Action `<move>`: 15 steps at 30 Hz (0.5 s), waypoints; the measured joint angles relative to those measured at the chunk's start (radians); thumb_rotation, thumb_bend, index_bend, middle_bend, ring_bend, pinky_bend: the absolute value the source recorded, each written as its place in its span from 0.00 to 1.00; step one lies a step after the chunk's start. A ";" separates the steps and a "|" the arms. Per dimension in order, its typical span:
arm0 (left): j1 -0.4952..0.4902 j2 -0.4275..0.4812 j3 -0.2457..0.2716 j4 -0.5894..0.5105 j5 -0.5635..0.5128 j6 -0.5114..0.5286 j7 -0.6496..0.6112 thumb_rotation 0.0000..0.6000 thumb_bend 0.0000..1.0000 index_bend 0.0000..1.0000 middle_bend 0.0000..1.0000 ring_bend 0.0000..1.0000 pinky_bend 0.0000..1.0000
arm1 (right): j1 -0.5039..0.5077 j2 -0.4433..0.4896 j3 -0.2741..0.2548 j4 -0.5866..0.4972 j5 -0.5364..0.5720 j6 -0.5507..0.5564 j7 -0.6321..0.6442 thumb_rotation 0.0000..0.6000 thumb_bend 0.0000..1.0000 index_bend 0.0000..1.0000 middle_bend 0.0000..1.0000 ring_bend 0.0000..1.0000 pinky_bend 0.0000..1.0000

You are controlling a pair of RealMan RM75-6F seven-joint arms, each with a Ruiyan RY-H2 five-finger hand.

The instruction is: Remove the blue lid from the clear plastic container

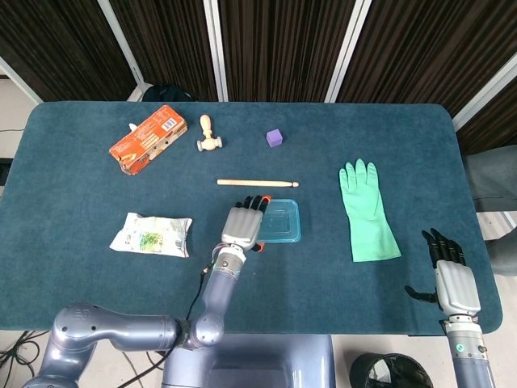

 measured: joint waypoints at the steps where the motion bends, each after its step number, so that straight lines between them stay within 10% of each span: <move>1: 0.006 0.017 0.014 -0.008 0.014 -0.016 -0.004 1.00 0.32 0.08 0.20 0.14 0.24 | 0.000 0.000 0.000 0.000 -0.001 0.000 0.000 1.00 0.11 0.00 0.00 0.00 0.00; 15: 0.056 0.224 0.140 -0.091 0.190 -0.230 -0.124 1.00 0.32 0.10 0.20 0.14 0.25 | 0.008 0.005 -0.002 -0.006 -0.015 -0.007 0.002 1.00 0.11 0.00 0.00 0.00 0.00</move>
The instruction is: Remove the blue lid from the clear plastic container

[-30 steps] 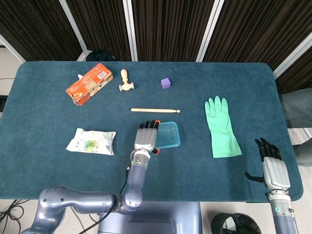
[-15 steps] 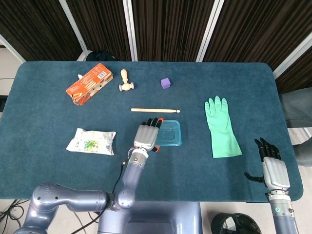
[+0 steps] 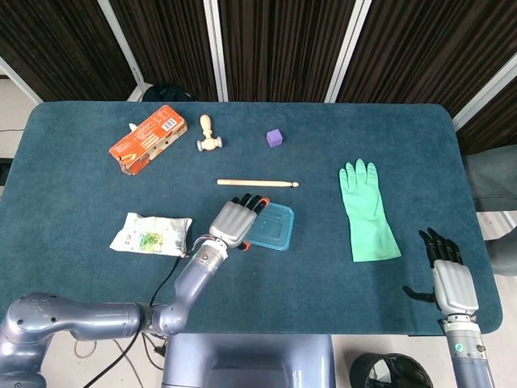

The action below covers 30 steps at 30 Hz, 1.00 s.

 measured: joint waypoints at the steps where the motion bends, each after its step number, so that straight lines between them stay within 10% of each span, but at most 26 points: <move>1: 0.003 0.010 0.003 -0.002 0.011 -0.018 -0.021 1.00 0.32 0.10 0.20 0.14 0.25 | 0.001 0.001 0.000 -0.003 -0.002 0.000 0.000 1.00 0.11 0.00 0.00 0.00 0.00; 30: -0.020 0.071 0.028 0.008 0.190 -0.157 -0.315 1.00 0.32 0.11 0.20 0.15 0.27 | 0.090 -0.164 -0.014 -0.138 -0.044 -0.056 -0.179 1.00 0.11 0.00 0.00 0.00 0.00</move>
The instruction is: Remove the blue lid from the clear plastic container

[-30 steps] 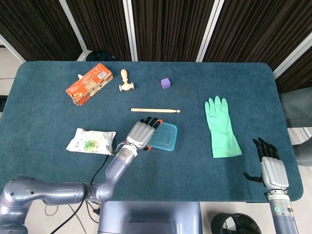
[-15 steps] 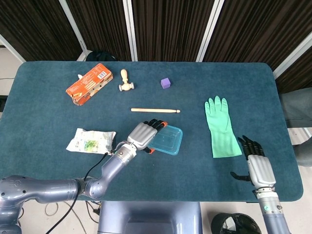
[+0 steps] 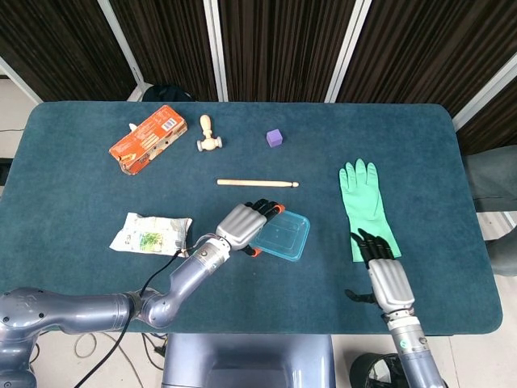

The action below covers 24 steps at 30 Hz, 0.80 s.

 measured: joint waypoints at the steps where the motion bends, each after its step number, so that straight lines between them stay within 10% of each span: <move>1: -0.001 0.000 0.003 -0.002 0.000 0.000 -0.005 1.00 0.32 0.11 0.20 0.15 0.27 | 0.002 -0.011 0.000 0.001 0.000 0.001 -0.007 1.00 0.11 0.00 0.00 0.00 0.00; 24: -0.023 -0.025 0.038 -0.014 -0.003 0.023 -0.046 1.00 0.32 0.11 0.20 0.15 0.27 | 0.051 -0.148 0.052 -0.012 0.067 0.020 -0.110 1.00 0.11 0.00 0.00 0.00 0.00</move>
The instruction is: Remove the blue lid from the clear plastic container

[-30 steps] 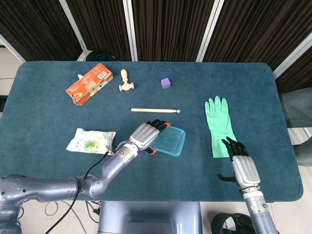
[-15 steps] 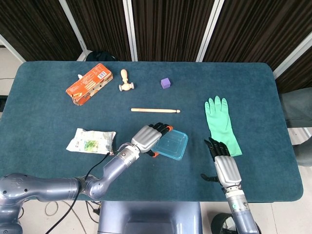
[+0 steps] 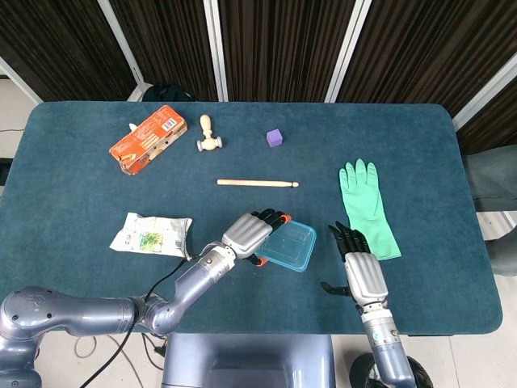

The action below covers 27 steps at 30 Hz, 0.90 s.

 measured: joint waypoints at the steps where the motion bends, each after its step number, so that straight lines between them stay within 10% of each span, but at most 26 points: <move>1: -0.001 0.000 0.001 0.000 -0.001 0.001 0.000 1.00 0.32 0.11 0.20 0.15 0.27 | 0.002 -0.005 0.000 -0.002 0.002 -0.001 -0.005 1.00 0.11 0.00 0.00 0.00 0.00; 27: -0.005 -0.033 0.038 0.025 -0.029 0.019 -0.021 1.00 0.32 0.11 0.20 0.15 0.27 | 0.054 -0.130 0.013 0.038 0.067 0.001 -0.094 1.00 0.11 0.00 0.00 0.00 0.00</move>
